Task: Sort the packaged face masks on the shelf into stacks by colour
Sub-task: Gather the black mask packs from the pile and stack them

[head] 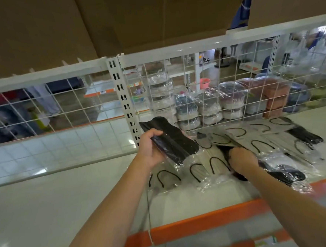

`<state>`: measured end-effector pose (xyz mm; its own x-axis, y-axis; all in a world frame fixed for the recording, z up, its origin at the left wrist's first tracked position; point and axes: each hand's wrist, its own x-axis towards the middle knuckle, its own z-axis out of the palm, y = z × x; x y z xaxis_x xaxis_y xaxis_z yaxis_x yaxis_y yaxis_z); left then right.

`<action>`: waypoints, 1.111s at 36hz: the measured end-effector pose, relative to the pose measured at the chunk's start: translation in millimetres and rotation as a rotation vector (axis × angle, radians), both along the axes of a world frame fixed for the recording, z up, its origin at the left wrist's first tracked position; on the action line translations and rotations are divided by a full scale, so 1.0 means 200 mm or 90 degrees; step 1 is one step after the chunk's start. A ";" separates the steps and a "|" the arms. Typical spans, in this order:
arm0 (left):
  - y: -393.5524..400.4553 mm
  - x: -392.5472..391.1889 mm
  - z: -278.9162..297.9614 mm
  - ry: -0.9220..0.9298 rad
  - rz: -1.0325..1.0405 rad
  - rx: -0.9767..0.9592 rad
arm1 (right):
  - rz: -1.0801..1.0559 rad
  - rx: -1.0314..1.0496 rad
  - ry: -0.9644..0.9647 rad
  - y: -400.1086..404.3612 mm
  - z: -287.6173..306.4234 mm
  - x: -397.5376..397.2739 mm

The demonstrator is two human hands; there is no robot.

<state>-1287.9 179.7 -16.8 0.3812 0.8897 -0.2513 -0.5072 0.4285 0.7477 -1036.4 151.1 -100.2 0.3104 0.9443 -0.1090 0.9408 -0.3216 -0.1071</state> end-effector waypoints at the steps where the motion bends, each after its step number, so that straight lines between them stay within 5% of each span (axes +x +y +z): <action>1: 0.00 0.00 0.00 0.021 0.016 -0.007 | -0.007 -0.005 -0.014 0.01 0.00 -0.01; 8: 0.04 -0.01 -0.02 0.193 0.002 -0.053 | -0.039 0.090 0.119 0.12 0.13 0.01; 13: 0.07 0.04 -0.03 0.156 0.023 -0.088 | 0.099 0.224 0.479 0.14 0.44 -0.12; 17: 0.08 0.08 -0.04 0.102 -0.048 -0.088 | 0.316 0.099 0.692 0.04 0.60 -0.24; 21: 0.09 0.09 -0.04 0.127 -0.084 -0.016 | 0.388 -0.103 0.870 0.01 0.60 -0.25; 23: 0.10 0.09 -0.04 0.182 -0.065 0.027 | 0.384 -0.133 0.950 0.02 0.58 -0.21; 26: 0.10 0.08 -0.06 0.221 0.000 0.053 | 0.238 -0.010 1.016 0.04 0.53 -0.13; 27: 0.09 0.07 -0.05 0.227 0.013 0.055 | 0.163 0.051 0.978 0.06 0.50 -0.10; 29: 0.09 0.06 -0.06 0.235 0.038 0.057 | 0.059 0.119 0.710 0.11 0.40 -0.05; 31: 0.09 0.05 -0.05 0.237 0.057 0.059 | 0.028 0.019 0.323 0.13 0.28 0.03; 33: 0.09 0.04 -0.04 0.237 0.076 0.055 | 0.052 -0.071 0.071 0.10 0.13 0.10; 40: 0.09 0.01 -0.03 0.209 0.065 0.022 | 0.050 -0.028 -0.044 0.01 -0.03 0.12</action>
